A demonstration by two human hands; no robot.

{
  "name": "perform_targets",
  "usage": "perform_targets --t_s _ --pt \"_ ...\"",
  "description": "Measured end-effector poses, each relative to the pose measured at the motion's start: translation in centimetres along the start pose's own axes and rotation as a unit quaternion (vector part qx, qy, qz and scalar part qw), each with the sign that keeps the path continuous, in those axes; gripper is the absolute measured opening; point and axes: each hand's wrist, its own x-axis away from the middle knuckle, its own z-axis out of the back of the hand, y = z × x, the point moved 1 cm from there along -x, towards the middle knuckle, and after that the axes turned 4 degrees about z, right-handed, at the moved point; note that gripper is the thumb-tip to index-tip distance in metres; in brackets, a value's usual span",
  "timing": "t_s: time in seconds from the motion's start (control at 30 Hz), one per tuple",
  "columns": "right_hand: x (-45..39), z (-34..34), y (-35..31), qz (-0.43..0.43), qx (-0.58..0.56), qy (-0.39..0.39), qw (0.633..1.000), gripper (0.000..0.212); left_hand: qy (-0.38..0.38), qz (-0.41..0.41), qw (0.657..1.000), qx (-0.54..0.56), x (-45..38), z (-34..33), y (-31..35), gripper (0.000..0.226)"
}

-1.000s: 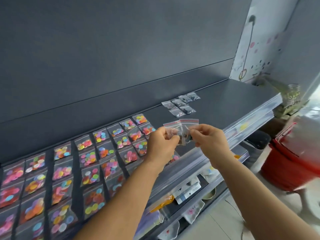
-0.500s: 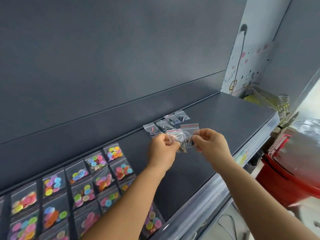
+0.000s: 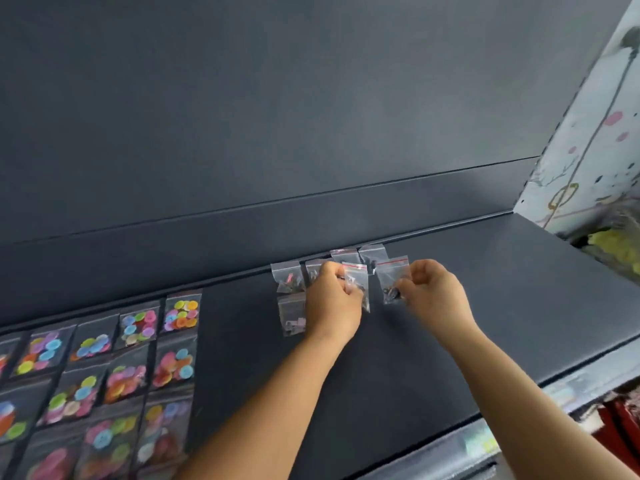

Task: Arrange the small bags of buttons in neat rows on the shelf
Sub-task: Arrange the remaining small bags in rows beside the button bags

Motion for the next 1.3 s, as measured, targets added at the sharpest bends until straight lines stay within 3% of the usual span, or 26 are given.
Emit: perform_targets --t_s 0.2,0.3,0.4,0.5,0.57,0.63,0.83,0.97,1.1,1.3 --pt "-2.1 0.0 1.7 0.06 0.045 -0.111 0.991 0.029 0.06 -0.009 0.989 -0.135 1.3 -2.9 2.1 0.031" --pt "-2.7 -0.4 2.1 0.097 0.089 -0.124 0.984 0.034 0.096 -0.004 0.971 -0.221 1.4 -3.3 1.9 0.036" --pt "-3.0 -0.1 2.3 0.129 0.109 -0.121 0.978 0.036 0.123 -0.062 0.952 -0.273 1.5 -3.2 1.5 0.034" --pt "-2.7 0.5 2.1 0.221 0.142 -0.16 0.951 0.029 0.059 -0.153 0.937 -0.309 1.9 -2.9 1.2 0.028" --pt "-2.4 0.6 2.3 0.279 0.184 -0.206 0.92 0.024 0.006 -0.169 0.929 -0.33 2.3 -2.7 0.6 0.03" --pt "-2.2 0.6 2.8 0.289 0.22 -0.228 0.903 0.025 -0.017 -0.161 0.929 -0.333 2.7 -2.6 0.0 0.033" --pt "-2.4 0.5 1.8 0.298 0.212 -0.204 0.908 0.037 -0.004 -0.141 0.932 -0.334 2.3 -1.2 -0.1 0.045" --pt "-2.9 -1.3 0.2 0.327 0.252 -0.239 0.879 0.047 -0.038 -0.113 0.906 -0.406 0.0 0.4 -0.9 0.051" --pt "-3.4 -3.3 -0.4 0.342 0.294 -0.271 0.85 0.048 -0.096 -0.089 0.891 -0.434 -1.0 0.8 -1.5 0.053" --pt "-3.8 -3.8 -0.2 0.347 0.308 -0.286 0.838 0.045 -0.099 -0.07 0.902 -0.415 -0.7 0.5 -1.9 0.054"
